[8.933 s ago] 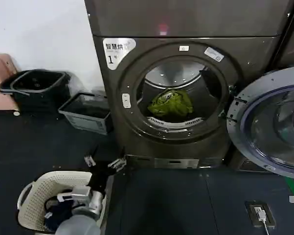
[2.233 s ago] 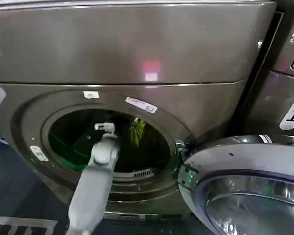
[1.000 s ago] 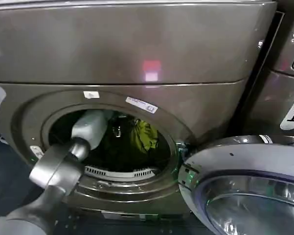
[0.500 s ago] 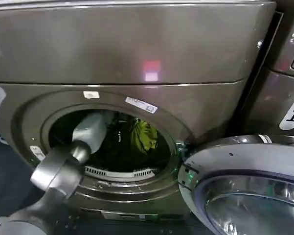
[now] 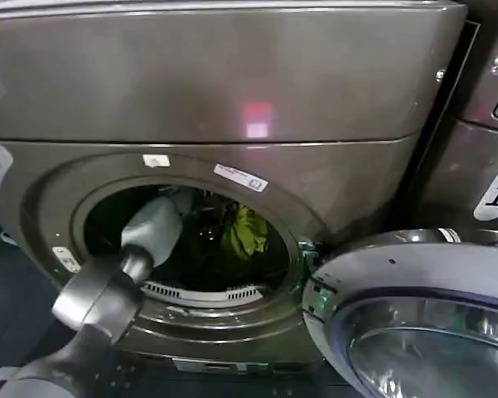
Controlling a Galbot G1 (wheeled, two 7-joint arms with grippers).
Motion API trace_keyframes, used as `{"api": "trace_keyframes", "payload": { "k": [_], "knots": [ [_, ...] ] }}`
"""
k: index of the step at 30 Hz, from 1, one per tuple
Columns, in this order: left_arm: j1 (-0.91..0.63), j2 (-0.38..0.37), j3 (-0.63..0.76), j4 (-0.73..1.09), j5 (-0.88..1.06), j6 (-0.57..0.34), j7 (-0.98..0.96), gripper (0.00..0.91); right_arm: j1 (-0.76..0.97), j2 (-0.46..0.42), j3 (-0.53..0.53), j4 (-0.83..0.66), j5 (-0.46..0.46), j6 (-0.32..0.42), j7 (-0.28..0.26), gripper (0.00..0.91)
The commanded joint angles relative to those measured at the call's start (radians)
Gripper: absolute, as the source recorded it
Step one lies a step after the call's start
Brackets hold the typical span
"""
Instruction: Grasp the clothes from the dryer.
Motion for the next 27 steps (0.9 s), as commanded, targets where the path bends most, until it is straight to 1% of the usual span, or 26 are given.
{"api": "trace_keyframes", "payload": {
  "k": [1, 3, 5, 6, 8, 11, 12, 14, 16, 20, 23, 27],
  "knots": [
    [0.006, 0.001, -0.017, -0.005, -0.015, -0.007, 0.006, 0.0, 0.003, 0.002, -0.003, 0.001, -0.001, 0.001, 0.0, 0.907],
    [0.013, -0.002, -0.044, -0.016, -0.035, -0.004, 0.0, 0.0, 0.005, 0.005, -0.007, 0.004, -0.002, 0.001, -0.001, 0.907],
    [0.022, -0.007, -0.118, -0.039, -0.066, 0.003, -0.018, 0.0, 0.005, 0.007, -0.007, 0.005, -0.002, 0.001, -0.001, 0.907],
    [0.037, -0.003, -0.13, -0.071, -0.086, 0.008, -0.037, 0.0, 0.005, 0.007, -0.008, 0.005, -0.002, 0.001, 0.0, 0.907],
    [0.06, -0.004, -0.2, -0.117, -0.113, 0.013, -0.1, 0.0, 0.007, 0.008, -0.011, 0.007, -0.002, 0.001, 0.0, 0.907],
    [0.106, 0.0, -0.247, -0.183, -0.177, 0.021, -0.195, 0.0, 0.01, 0.01, -0.015, 0.006, -0.002, 0.002, -0.001, 0.907],
    [0.13, -0.001, -0.262, -0.219, -0.249, 0.026, -0.246, 0.0, 0.012, 0.012, -0.017, 0.005, -0.003, 0.003, -0.001, 0.907],
    [0.177, 0.0, -0.299, -0.297, -0.362, 0.062, -0.291, 0.0, 0.017, 0.014, -0.024, 0.008, -0.004, 0.004, -0.002, 0.907],
    [0.212, -0.002, -0.351, -0.364, -0.413, 0.081, -0.359, 0.0, 0.025, 0.016, -0.035, 0.014, -0.006, 0.004, -0.001, 0.907],
    [0.289, 0.012, -0.38, -0.55, -0.527, 0.105, -0.501, 0.0, 0.038, 0.019, -0.056, 0.019, -0.018, 0.008, -0.002, 0.907],
    [0.35, 0.007, -0.422, -0.664, -0.598, 0.105, -0.619, 0.0, 0.046, 0.02, -0.066, 0.022, -0.019, 0.009, -0.002, 0.907],
    [0.417, -0.002, -0.464, -0.775, -0.667, 0.068, -0.771, 0.0, 0.05, 0.017, -0.068, 0.016, -0.021, 0.015, -0.001, 0.907]
  ]
}}
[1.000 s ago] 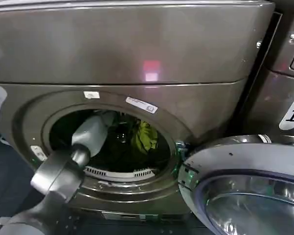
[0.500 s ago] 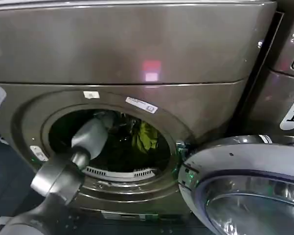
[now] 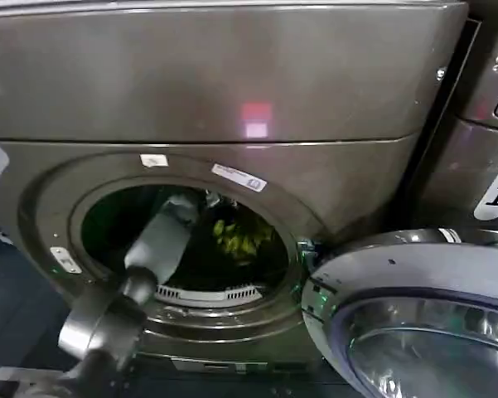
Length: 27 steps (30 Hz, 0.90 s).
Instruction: Grasp the clothes from the dryer.
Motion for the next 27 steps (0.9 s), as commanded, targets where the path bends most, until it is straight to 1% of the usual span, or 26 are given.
{"api": "trace_keyframes", "payload": {
  "k": [1, 2, 3, 5, 7, 8, 9, 12, 14, 17, 27],
  "knots": [
    [0.185, -0.008, -0.121, -0.355, -0.241, -0.055, -0.405, 0.0, 0.013, -0.002, -0.015, -0.005, -0.004, 0.007, 0.001, 0.907],
    [0.205, -0.018, -0.133, -0.374, -0.238, -0.109, -0.472, 0.0, 0.015, -0.002, -0.016, -0.004, -0.004, 0.007, 0.002, 0.907],
    [0.225, -0.027, -0.144, -0.402, -0.239, -0.14, -0.5, 0.0, 0.019, -0.001, -0.02, -0.002, -0.004, 0.007, 0.003, 0.907],
    [0.266, -0.038, -0.159, -0.448, -0.236, -0.178, -0.553, 0.0, 0.026, 0.0, -0.026, 0.002, -0.005, 0.006, 0.014, 0.907],
    [0.299, -0.049, -0.173, -0.489, -0.232, -0.204, -0.589, 0.0, 0.028, -0.002, -0.031, 0.006, -0.03, 0.004, 0.02, 0.907],
    [0.314, -0.053, -0.178, -0.513, -0.236, -0.208, -0.611, 0.0, 0.028, -0.002, -0.03, 0.01, -0.067, 0.003, 0.009, 0.907],
    [0.323, -0.057, -0.18, -0.526, -0.232, -0.214, -0.623, 0.0, 0.028, -0.003, -0.028, 0.011, -0.069, 0.003, 0.007, 0.907],
    [0.353, -0.066, -0.185, -0.571, -0.225, -0.206, -0.646, 0.0, 0.028, -0.014, -0.021, 0.008, -0.082, 0.021, 0.005, 0.907],
    [0.364, -0.071, -0.183, -0.578, -0.212, -0.206, -0.646, 0.0, 0.033, -0.016, -0.016, 0.007, -0.079, 0.014, -0.003, 0.907],
    [0.372, -0.077, -0.179, -0.581, -0.202, -0.202, -0.645, 0.0, 0.032, -0.021, -0.02, 0.0, -0.065, 0.035, 0.014, 0.907],
    [0.378, -0.081, -0.164, -0.592, -0.205, -0.18, -0.639, 0.0, 0.033, -0.027, -0.017, -0.01, -0.056, 0.056, 0.012, 0.907]
  ]
}}
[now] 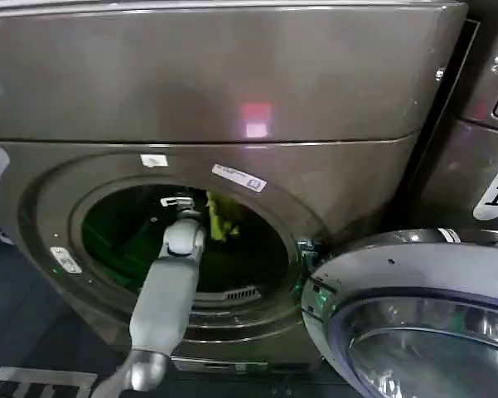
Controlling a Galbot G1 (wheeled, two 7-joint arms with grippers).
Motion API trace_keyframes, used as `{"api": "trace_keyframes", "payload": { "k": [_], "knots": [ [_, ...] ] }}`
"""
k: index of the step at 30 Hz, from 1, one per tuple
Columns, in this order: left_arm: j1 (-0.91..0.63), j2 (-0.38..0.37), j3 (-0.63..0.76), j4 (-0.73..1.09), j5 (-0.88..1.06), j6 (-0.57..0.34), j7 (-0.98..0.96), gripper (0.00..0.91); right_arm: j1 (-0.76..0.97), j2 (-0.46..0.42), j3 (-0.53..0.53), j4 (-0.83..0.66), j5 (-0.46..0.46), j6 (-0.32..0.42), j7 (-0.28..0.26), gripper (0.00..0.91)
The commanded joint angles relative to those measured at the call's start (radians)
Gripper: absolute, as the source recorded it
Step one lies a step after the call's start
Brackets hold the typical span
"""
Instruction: Grasp the clothes from the dryer.
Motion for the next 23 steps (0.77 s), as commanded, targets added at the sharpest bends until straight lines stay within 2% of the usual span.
{"api": "trace_keyframes", "payload": {
  "k": [1, 6, 23],
  "knots": [
    [0.031, 0.0, -0.005, -0.038, -0.004, -0.005, -0.037, 0.0, 0.003, -0.005, -0.005, 0.0, -0.003, 0.014, 0.003, 0.907],
    [0.034, 0.004, -0.001, -0.041, -0.011, 0.007, -0.034, 0.0, -0.006, -0.006, 0.016, 0.009, 0.007, 0.01, -0.013, 0.907],
    [0.049, -0.001, -0.002, -0.064, -0.017, 0.022, -0.02, 0.0, -0.034, 0.0, 0.052, 0.01, 0.01, -0.007, -0.014, 0.907]
  ]
}}
